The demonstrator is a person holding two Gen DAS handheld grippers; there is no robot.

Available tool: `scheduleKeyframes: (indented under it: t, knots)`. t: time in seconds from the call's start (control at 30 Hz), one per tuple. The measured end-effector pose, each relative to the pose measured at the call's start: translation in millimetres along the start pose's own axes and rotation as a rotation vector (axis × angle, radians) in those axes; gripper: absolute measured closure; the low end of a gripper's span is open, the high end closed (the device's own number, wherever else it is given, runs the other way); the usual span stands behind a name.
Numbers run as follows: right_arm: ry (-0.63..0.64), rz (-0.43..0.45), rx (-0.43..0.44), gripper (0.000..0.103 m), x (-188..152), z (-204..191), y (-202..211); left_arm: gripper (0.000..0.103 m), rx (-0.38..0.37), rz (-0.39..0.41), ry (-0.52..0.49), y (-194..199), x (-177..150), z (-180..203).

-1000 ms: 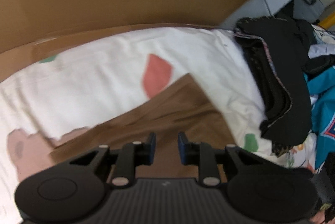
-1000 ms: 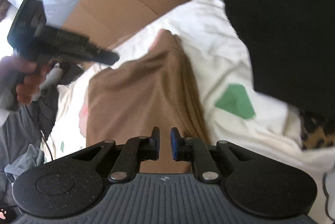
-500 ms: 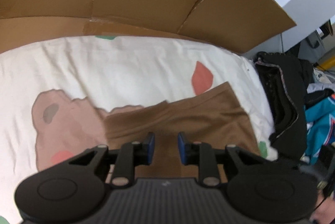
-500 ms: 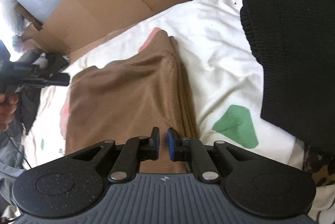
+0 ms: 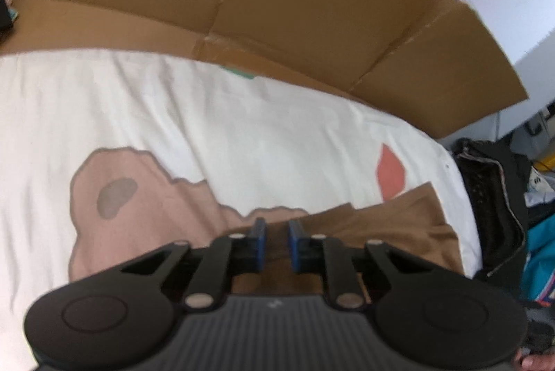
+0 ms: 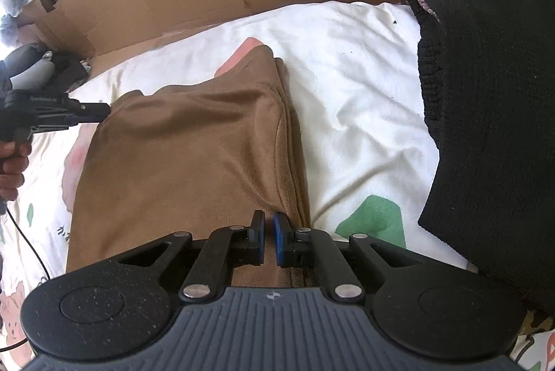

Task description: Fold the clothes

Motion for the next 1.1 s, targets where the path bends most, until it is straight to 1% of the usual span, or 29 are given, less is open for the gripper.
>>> scheduleKeyframes:
  t: [0.07,0.13,0.17,0.2,0.23,0.3,0.4,0.47,0.53,0.63,0.73,0.8,0.87,0.93,1.1]
  knots:
    - [0.022,0.016,-0.017,0.093,0.6,-0.3,3.2,0.092,-0.001,0.021,0.024,6.3,0.9,-1.8]
    - [0.009,0.029,-0.030,0.093,1.0,3.2,8.1,0.087,-0.004,0.044,0.010,18.9,-0.8,2.6]
    - [-0.004,0.034,-0.036,0.093,1.2,5.3,10.7,0.084,-0.005,0.048,0.002,24.1,-2.5,4.8]
    - [-0.011,0.038,-0.041,0.092,1.6,6.6,13.1,0.084,-0.010,0.044,0.003,27.9,-5.3,6.9]
    - [-0.006,0.041,-0.045,0.090,2.4,6.6,15.1,0.084,-0.015,0.041,0.004,31.6,-8.3,9.0]
    - [0.016,0.050,-0.048,0.090,4.8,5.2,18.7,0.081,-0.022,0.033,0.009,38.7,-15.4,12.8]
    - [0.008,0.080,-0.021,0.090,10.5,4.5,24.6,0.078,-0.006,0.016,0.023,45.1,-27.7,14.0]
    - [-0.007,0.097,-0.001,0.090,11.7,4.3,27.8,0.078,0.003,-0.001,0.024,47.9,-36.2,14.8]
    - [-0.013,0.095,0.025,0.090,8.4,2.1,28.4,0.078,0.011,-0.022,0.009,49.8,-44.4,17.2]
    - [0.007,0.074,0.052,0.090,-0.1,-2.7,25.3,0.078,0.015,-0.046,-0.033,43.7,-51.8,24.6]
    - [0.010,0.045,0.072,0.090,-8.4,-4.2,19.0,0.078,0.035,-0.046,-0.024,33.4,-52.0,21.9]
    - [0.014,0.027,0.062,0.089,-13.3,-2.4,13.5,0.078,0.042,-0.057,-0.003,22.6,-50.2,15.6]
    - [0.013,0.012,0.046,0.090,-16.8,1.5,8.7,0.078,0.078,-0.059,0.022,13.9,-46.1,6.9]
    - [0.010,0.008,0.044,0.090,-17.7,3.9,8.1,0.078,0.088,-0.048,0.035,8.1,-40.3,2.2]
    - [0.023,0.013,0.031,0.090,-18.7,3.3,16.4,0.074,0.096,-0.031,0.035,13.2,-31.9,-0.5]
Point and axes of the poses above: each gripper's, at about its wrist camera, not at the fingertips, and y roughly against the way its jaws point, z to its right, x to its top, the point moved 7 cm from there along -y, roughly the way its jaws point, and after that the axes turned 4 degrees about -y, right-handed, at the moved point
